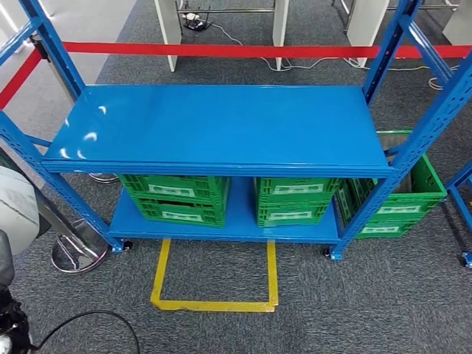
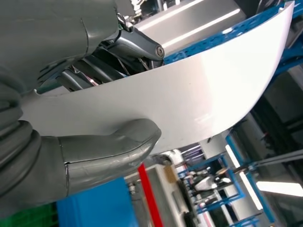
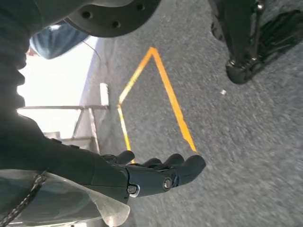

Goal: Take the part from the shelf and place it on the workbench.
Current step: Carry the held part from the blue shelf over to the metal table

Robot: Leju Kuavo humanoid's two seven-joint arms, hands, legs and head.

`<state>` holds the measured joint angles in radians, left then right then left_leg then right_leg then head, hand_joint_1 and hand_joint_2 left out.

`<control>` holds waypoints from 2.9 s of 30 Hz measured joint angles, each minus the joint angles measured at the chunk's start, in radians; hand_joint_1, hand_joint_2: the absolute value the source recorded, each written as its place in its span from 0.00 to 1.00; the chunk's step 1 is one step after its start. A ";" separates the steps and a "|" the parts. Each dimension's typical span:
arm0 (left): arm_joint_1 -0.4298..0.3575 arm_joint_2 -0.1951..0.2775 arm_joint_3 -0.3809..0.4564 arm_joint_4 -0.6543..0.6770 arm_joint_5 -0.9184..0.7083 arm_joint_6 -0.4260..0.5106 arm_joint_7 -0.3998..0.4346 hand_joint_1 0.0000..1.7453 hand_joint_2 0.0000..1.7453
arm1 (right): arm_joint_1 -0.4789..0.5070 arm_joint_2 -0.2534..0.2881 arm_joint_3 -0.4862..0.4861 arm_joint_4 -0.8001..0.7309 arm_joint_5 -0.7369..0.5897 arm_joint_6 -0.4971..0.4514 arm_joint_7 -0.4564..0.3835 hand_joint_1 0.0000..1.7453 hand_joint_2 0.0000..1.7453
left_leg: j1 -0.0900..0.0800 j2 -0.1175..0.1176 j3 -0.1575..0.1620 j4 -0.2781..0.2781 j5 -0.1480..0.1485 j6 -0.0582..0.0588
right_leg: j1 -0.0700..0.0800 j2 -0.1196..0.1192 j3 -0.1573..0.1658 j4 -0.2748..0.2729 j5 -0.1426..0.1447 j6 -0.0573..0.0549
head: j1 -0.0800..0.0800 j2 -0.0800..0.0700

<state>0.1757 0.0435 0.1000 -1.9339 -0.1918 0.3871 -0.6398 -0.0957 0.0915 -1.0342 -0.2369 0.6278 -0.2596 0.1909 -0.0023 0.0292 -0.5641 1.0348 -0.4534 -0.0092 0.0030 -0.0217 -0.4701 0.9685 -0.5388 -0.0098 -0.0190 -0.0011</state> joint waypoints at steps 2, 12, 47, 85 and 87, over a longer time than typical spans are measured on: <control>0.001 0.006 0.002 0.000 -0.026 -0.017 0.005 1.00 1.00 | 0.000 0.000 -0.003 0.000 0.001 0.000 -0.002 0.00 1.00 | -0.004 -0.001 0.004 -0.022 -0.004 0.012 | 0.002 -0.011 -0.003 0.001 0.000 0.009 | 0.000 0.000; 0.005 0.007 0.004 0.000 -0.100 0.013 -0.015 1.00 1.00 | -0.002 -0.004 -0.008 0.000 0.033 -0.004 -0.002 0.00 1.00 | 0.005 -0.074 -0.005 -0.042 0.003 0.038 | -0.007 0.028 -0.126 0.212 -0.056 0.033 | 0.007 0.000; -0.320 -0.018 -0.187 0.185 -0.155 -0.082 0.133 1.00 1.00 | -0.009 -0.008 0.000 0.001 0.123 -0.023 -0.023 0.00 1.00 | 0.003 -0.150 -0.041 -0.024 0.025 0.015 | -0.019 0.099 -0.062 0.041 0.017 0.027 | 0.002 0.000; -0.438 -0.017 -0.347 0.334 -0.009 -0.157 0.194 1.00 1.00 | 0.002 -0.033 0.078 0.009 0.239 -0.067 -0.026 0.00 1.00 | 0.000 -0.045 -0.171 0.235 -0.103 -0.012 | -0.027 0.007 -0.093 0.054 0.035 0.005 | -0.017 0.000; -0.400 -0.007 -0.343 0.314 -0.010 -0.161 0.192 1.00 1.00 | 0.002 -0.033 0.078 0.009 0.236 -0.069 -0.026 0.00 1.00 | 0.004 -0.036 -0.183 0.262 -0.093 -0.014 | -0.024 -0.026 -0.087 0.054 0.028 0.004 | -0.017 0.000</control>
<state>-0.2241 0.0361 -0.2432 -1.6203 -0.2015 0.2256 -0.4482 -0.0937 0.0589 -0.9562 -0.2281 0.8642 -0.3290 0.1648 0.0016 -0.0064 -0.7472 1.2968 -0.5468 -0.0227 -0.0213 -0.0475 -0.5570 1.0229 -0.5106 -0.0054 -0.0358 -0.0011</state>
